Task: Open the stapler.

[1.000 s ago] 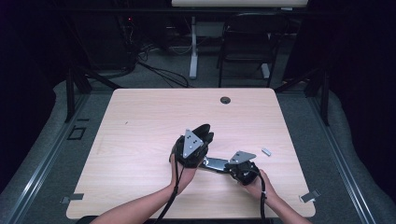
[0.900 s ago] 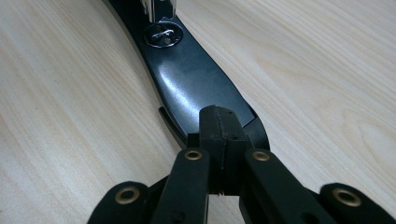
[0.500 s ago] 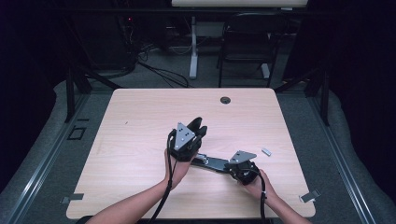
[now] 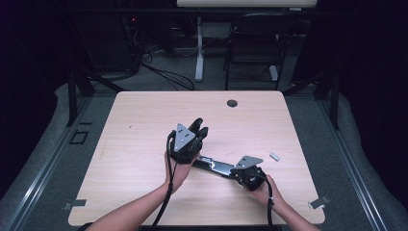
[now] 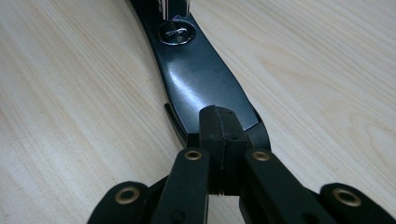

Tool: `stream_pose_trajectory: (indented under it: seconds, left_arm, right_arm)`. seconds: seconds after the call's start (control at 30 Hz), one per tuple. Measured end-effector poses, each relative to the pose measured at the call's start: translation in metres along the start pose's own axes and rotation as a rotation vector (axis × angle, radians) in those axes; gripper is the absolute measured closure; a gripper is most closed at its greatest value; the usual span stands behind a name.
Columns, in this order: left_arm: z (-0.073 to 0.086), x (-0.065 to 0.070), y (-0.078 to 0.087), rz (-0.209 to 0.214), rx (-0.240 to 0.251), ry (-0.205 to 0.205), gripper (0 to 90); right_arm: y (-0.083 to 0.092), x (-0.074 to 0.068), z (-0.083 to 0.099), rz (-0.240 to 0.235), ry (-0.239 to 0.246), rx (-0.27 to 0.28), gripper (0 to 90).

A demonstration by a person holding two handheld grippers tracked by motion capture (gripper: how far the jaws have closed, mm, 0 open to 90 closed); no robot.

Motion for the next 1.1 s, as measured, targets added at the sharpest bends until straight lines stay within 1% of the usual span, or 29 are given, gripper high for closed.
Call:
stream_pose_trajectory:
  seconds: [0.17,0.33,0.43,0.53,0.63,0.73,0.8,0.87,1.03,1.1]
  left_arm:
    - [-0.001,-0.002,0.001,-0.004,0.0,-0.003,90.0]
    - [-0.002,-0.005,0.002,-0.015,0.001,-0.001,90.0]
    - [-0.003,-0.007,0.004,-0.021,0.009,0.002,90.0]
    - [-0.006,-0.011,0.008,-0.037,0.021,0.002,90.0]
    - [-0.009,-0.019,0.014,-0.052,0.034,0.014,90.0]
    - [-0.01,-0.025,0.018,-0.06,0.033,0.015,90.0]
    - [-0.01,-0.028,0.02,-0.068,0.036,0.02,90.0]
    - [-0.01,-0.03,0.022,-0.073,0.037,0.024,90.0]
    - [-0.01,-0.035,0.025,-0.088,0.038,0.026,90.0]
    - [-0.01,-0.036,0.027,-0.092,0.036,0.027,90.0]
  right_arm:
    - [-0.001,0.0,0.0,-0.002,-0.015,0.006,90.0]
    - [0.0,0.001,0.0,-0.011,-0.019,0.0,90.0]
    - [-0.001,0.002,0.0,-0.015,-0.024,-0.001,90.0]
    - [-0.001,0.002,0.0,-0.021,-0.036,0.002,90.0]
    - [-0.001,0.002,0.0,-0.015,-0.03,-0.001,90.0]
    - [-0.001,0.002,0.0,-0.014,-0.033,0.0,90.0]
    - [-0.001,0.002,0.0,-0.017,-0.033,0.001,90.0]
    - [-0.001,0.002,0.0,-0.013,-0.02,-0.007,90.0]
    - [-0.001,0.002,0.0,-0.015,-0.024,-0.003,90.0]
    - [-0.001,0.002,0.0,-0.01,-0.017,-0.008,90.0]
Point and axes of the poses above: each handheld gripper's, and its own axes: y roughly backward along the jaws, z roughly out of its underside, x roughly to its right, the point moved 3 cm from there along -y, roughly forward along the jaws, and after that the axes turned 9 degrees about z, right-handed, at the moved point
